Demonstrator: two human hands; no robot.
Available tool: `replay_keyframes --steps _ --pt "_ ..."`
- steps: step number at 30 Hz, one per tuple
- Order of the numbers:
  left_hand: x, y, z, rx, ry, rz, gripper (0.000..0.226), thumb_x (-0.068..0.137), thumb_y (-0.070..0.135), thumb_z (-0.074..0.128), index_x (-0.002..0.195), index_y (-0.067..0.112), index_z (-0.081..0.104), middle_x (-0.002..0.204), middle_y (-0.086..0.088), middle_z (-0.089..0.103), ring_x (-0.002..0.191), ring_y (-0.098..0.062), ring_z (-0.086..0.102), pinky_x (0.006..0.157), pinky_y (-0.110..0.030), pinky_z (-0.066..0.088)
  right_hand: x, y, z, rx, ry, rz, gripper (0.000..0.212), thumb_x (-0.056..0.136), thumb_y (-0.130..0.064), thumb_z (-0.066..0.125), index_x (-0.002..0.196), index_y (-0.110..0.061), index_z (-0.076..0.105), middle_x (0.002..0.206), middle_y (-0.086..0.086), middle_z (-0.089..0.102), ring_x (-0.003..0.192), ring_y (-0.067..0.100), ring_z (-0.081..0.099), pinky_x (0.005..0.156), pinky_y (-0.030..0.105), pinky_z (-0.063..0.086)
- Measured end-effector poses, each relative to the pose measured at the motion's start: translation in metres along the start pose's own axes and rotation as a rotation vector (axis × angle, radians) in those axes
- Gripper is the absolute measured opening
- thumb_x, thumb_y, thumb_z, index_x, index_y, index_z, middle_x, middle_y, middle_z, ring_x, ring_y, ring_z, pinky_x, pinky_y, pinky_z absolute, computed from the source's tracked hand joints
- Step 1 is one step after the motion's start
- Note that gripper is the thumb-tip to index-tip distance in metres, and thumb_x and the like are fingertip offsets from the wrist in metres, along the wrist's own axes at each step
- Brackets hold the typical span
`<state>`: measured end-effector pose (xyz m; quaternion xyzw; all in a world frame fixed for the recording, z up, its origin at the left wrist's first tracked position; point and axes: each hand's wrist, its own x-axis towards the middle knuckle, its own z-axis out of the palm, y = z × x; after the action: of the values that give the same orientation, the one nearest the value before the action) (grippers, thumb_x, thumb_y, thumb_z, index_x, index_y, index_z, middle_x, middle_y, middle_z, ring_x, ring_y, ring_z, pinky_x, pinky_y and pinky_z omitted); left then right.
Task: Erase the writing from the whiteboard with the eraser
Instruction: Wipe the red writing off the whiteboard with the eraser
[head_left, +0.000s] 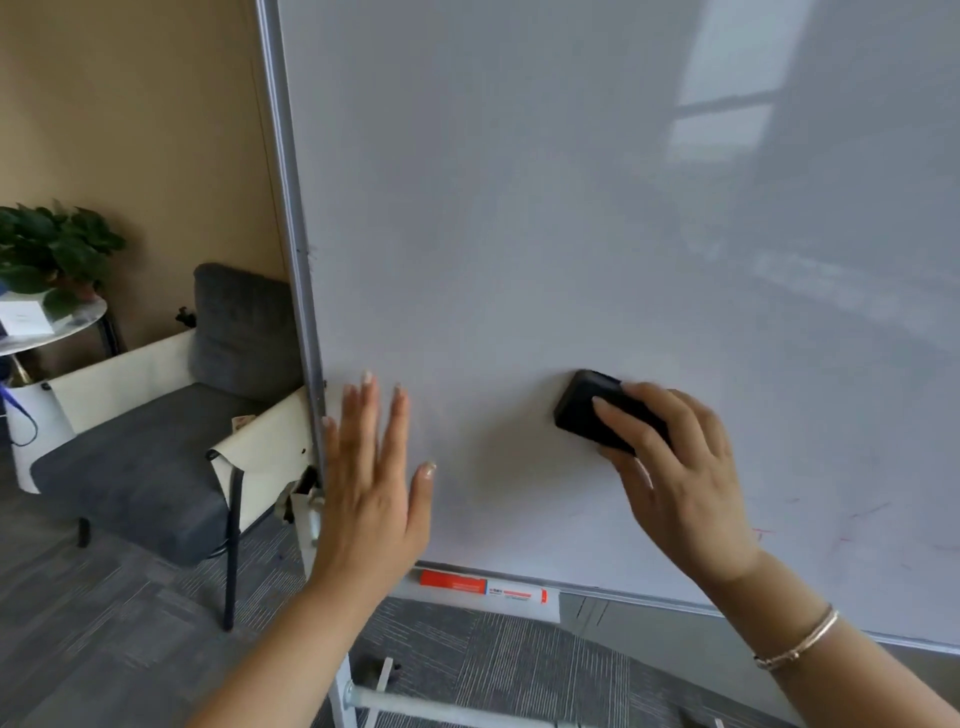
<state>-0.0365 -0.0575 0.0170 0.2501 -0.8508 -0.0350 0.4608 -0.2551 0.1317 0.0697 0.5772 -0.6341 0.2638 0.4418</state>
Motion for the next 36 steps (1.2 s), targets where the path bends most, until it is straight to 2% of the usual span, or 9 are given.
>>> replay_keyframes --steps 7,11,14,16,20,23,26,32,36 --pt "-0.005 0.039 0.034 0.124 -0.102 0.089 0.072 0.1 0.034 0.039 0.161 0.014 0.004 0.169 -0.013 -0.004 0.156 -0.035 0.002 0.122 -0.063 0.01 -0.061 0.012 0.015 0.002 -0.157 -0.087 0.053 0.088 -0.002 0.071 0.137 -0.019 0.061 0.139 0.009 0.054 0.122 0.031 0.053 0.108 0.043 0.042" --pt "-0.01 0.042 0.045 0.146 -0.117 0.052 0.072 0.099 0.034 0.04 0.16 0.012 0.008 0.169 -0.014 -0.006 0.156 -0.035 -0.002 0.12 -0.066 0.009 -0.116 0.017 0.027 -0.048 -0.391 -0.36 0.051 0.102 -0.002 0.024 0.138 -0.019 0.056 0.138 0.007 0.055 0.121 0.027 0.058 0.106 0.039 0.038" --pt "-0.009 0.045 0.046 0.137 -0.127 0.034 0.071 0.1 0.035 0.038 0.16 0.012 0.008 0.169 -0.013 -0.006 0.156 -0.035 -0.002 0.12 -0.067 0.007 -0.11 0.022 0.022 -0.053 -0.424 -0.407 0.051 0.107 -0.007 0.017 0.137 -0.019 0.057 0.133 0.005 0.065 0.12 0.024 0.06 0.107 0.037 0.038" --pt "-0.009 0.045 0.046 0.138 -0.134 0.022 0.072 0.1 0.034 0.039 0.16 0.011 0.009 0.169 -0.014 -0.006 0.156 -0.035 -0.002 0.12 -0.068 0.008 -0.09 0.026 0.017 -0.025 -0.373 -0.392 0.046 0.108 -0.009 0.022 0.141 -0.019 0.053 0.137 0.006 0.062 0.124 0.025 0.054 0.11 0.036 0.036" --pt "-0.01 0.046 0.044 0.142 -0.131 0.016 0.072 0.099 0.034 0.04 0.16 0.009 0.012 0.169 -0.015 -0.005 0.156 -0.037 -0.001 0.12 -0.068 0.009 -0.024 0.034 0.001 0.054 -0.118 -0.177 0.047 0.093 -0.009 0.069 0.138 -0.02 0.063 0.141 0.005 0.054 0.123 0.027 0.053 0.109 0.038 0.039" --pt "-0.01 0.048 0.043 0.141 -0.138 0.013 0.071 0.099 0.035 0.04 0.16 0.01 0.011 0.169 -0.014 -0.004 0.156 -0.037 0.001 0.12 -0.067 0.01 0.005 0.033 -0.009 0.068 0.004 -0.084 0.037 0.096 -0.012 0.069 0.133 -0.016 0.067 0.137 0.008 0.056 0.12 0.03 0.053 0.106 0.041 0.043" --pt "-0.01 0.047 0.042 0.15 -0.144 0.013 0.072 0.099 0.034 0.041 0.16 0.011 0.011 0.169 -0.013 -0.004 0.156 -0.036 0.002 0.119 -0.068 0.01 -0.012 0.027 -0.001 0.063 -0.067 -0.113 0.044 0.092 -0.007 0.071 0.135 -0.017 0.065 0.137 0.01 0.058 0.122 0.03 0.052 0.108 0.04 0.04" --pt "-0.012 0.045 0.04 0.173 -0.148 0.016 0.074 0.098 0.031 0.045 0.16 0.013 0.009 0.169 -0.013 -0.006 0.156 -0.033 -0.001 0.118 -0.07 0.013 -0.113 0.029 0.025 -0.055 -0.438 -0.491 0.043 0.104 -0.011 0.034 0.14 -0.02 0.057 0.137 0.005 0.061 0.121 0.025 0.061 0.115 0.037 0.029" --pt "-0.014 0.055 0.043 0.155 -0.104 0.001 0.073 0.099 0.032 0.042 0.161 0.013 0.007 0.169 -0.015 -0.005 0.156 -0.036 0.004 0.12 -0.068 0.011 -0.118 0.038 0.015 -0.031 -0.47 -0.442 0.049 0.11 -0.012 0.022 0.136 -0.021 0.063 0.134 0.003 0.065 0.12 0.022 0.059 0.117 0.034 0.024"
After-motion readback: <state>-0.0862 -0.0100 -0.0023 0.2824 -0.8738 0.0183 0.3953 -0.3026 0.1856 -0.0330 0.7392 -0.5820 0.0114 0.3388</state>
